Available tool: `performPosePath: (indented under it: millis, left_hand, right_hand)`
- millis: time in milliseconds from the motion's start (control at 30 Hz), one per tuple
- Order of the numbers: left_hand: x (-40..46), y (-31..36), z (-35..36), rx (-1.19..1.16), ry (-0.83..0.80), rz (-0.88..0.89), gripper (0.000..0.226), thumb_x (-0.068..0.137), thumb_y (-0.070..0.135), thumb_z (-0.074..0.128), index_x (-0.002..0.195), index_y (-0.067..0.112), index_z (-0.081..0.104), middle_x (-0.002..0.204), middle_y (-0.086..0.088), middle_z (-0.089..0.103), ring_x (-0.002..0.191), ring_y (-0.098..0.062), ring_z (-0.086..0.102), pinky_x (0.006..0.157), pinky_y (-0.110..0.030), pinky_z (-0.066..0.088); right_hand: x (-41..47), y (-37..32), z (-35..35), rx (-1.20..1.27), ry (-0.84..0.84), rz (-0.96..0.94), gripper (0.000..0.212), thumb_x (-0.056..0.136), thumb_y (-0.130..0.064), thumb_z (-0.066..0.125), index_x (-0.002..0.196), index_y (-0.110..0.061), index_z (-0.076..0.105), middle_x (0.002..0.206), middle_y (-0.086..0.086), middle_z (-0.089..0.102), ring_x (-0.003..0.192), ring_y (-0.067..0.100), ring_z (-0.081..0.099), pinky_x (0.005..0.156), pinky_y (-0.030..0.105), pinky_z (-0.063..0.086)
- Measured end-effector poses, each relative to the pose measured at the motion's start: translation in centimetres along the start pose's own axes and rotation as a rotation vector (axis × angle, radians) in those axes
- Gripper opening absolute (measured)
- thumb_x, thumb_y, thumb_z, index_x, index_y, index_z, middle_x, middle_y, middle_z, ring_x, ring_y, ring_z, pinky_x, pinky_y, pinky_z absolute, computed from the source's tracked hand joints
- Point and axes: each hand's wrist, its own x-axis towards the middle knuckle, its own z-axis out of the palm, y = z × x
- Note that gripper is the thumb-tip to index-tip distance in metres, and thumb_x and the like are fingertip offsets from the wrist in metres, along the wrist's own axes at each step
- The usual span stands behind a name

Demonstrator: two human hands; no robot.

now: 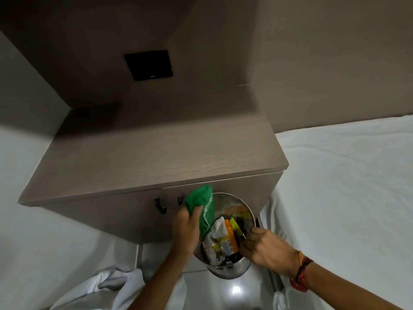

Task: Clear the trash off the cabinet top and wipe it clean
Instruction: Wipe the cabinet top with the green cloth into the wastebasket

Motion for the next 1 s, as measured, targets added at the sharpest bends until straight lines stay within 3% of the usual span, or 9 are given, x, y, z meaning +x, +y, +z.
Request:
performPosePath:
  millis: [100,200,267,333,467,667,767,900,1000]
  left_hand:
    - [-0.4,-2.1,-2.3,-0.388,0.219,-0.325,0.021,0.079,0.035,0.07,0.088,0.016,0.069,0.076,0.0,0.075,0.065,-0.008,0.071,0.055,-0.025,0.053]
    - [-0.7,-7.4,-3.4,-0.423,0.367,-0.449,0.029,0.076,0.037,0.067,0.093,0.014,0.066,0.094,-0.01,0.073,0.083,-0.024,0.071,0.073,-0.04,0.057]
    - [-0.8,-11.8,-3.3,-0.362,0.411,-0.511,0.034,0.08,0.039,0.063,0.098,0.011,0.065,0.101,-0.015,0.067,0.096,-0.036,0.066,0.088,-0.054,0.056]
    - [-0.7,-17.2,-2.3,-0.428,0.46,-0.586,0.02,0.091,0.027,0.059,0.104,0.013,0.062,0.107,-0.015,0.061,0.102,-0.04,0.063,0.088,-0.062,0.055]
    - [-1.0,-27.2,0.5,-0.449,0.495,-0.735,0.032,0.097,0.016,0.055,0.129,0.011,0.052,0.12,-0.015,0.052,0.105,-0.04,0.055,0.082,-0.067,0.055]
    - [-1.4,-40.5,3.1,0.22,0.32,-0.383,0.035,0.097,0.009,0.057,0.13,-0.002,0.056,0.12,-0.025,0.067,0.109,-0.038,0.065,0.095,-0.041,0.052]
    - [-1.5,-44.0,4.3,0.214,0.284,-0.36,0.033,0.095,0.003,0.057,0.127,-0.004,0.058,0.117,-0.026,0.068,0.107,-0.038,0.066,0.096,-0.046,0.054]
    - [-2.1,-46.2,6.7,0.206,0.246,-0.37,0.03,0.095,0.003,0.056,0.124,-0.004,0.06,0.111,-0.025,0.069,0.102,-0.037,0.066,0.084,-0.034,0.051]
    - [-2.5,-46.5,7.9,0.258,0.175,-0.286,0.031,0.096,0.006,0.057,0.125,-0.005,0.06,0.11,-0.024,0.069,0.101,-0.036,0.067,0.085,-0.035,0.053]
  right_hand:
    - [1.0,-1.5,3.6,-0.028,-0.15,0.041,0.027,0.068,-0.019,0.085,0.087,-0.02,0.066,0.072,-0.004,0.07,0.068,0.018,0.066,0.07,0.028,0.056]
    - [1.9,-3.4,8.6,-0.028,-0.265,0.108,0.038,0.055,-0.021,0.093,0.088,-0.016,0.074,0.066,0.0,0.071,0.056,0.019,0.067,0.056,0.027,0.054]
    - [2.6,-4.4,12.5,-0.033,-0.294,0.136,0.036,0.065,-0.018,0.087,0.098,-0.012,0.075,0.07,0.004,0.074,0.054,0.021,0.068,0.051,0.027,0.054]
    - [3.4,-5.2,17.2,-0.067,-0.318,0.135,0.032,0.073,-0.018,0.079,0.104,-0.011,0.076,0.073,0.005,0.076,0.055,0.021,0.07,0.05,0.027,0.055]
    - [5.0,-6.5,25.5,-0.01,-0.378,0.134,0.024,0.05,-0.024,0.093,0.057,-0.015,0.072,0.043,-0.002,0.059,0.033,0.016,0.056,0.036,0.017,0.041]
    - [4.6,-7.0,37.2,0.102,-0.469,0.181,0.03,0.038,-0.011,0.094,0.048,-0.011,0.066,0.039,0.0,0.055,0.028,0.021,0.052,0.031,0.02,0.042]
    - [3.7,-7.1,40.7,0.139,-0.472,0.202,0.03,0.039,0.0,0.09,0.051,-0.009,0.064,0.037,0.006,0.052,0.025,0.021,0.049,0.03,0.024,0.045]
    - [3.1,-7.0,44.4,0.058,-0.504,0.21,0.028,0.043,-0.005,0.09,0.053,-0.01,0.064,0.039,0.002,0.053,0.027,0.022,0.05,0.034,0.02,0.038]
    - [2.4,-7.0,46.0,0.014,-0.452,0.232,0.023,0.048,-0.006,0.089,0.058,-0.007,0.069,0.044,0.004,0.057,0.031,0.024,0.053,0.034,0.021,0.038]
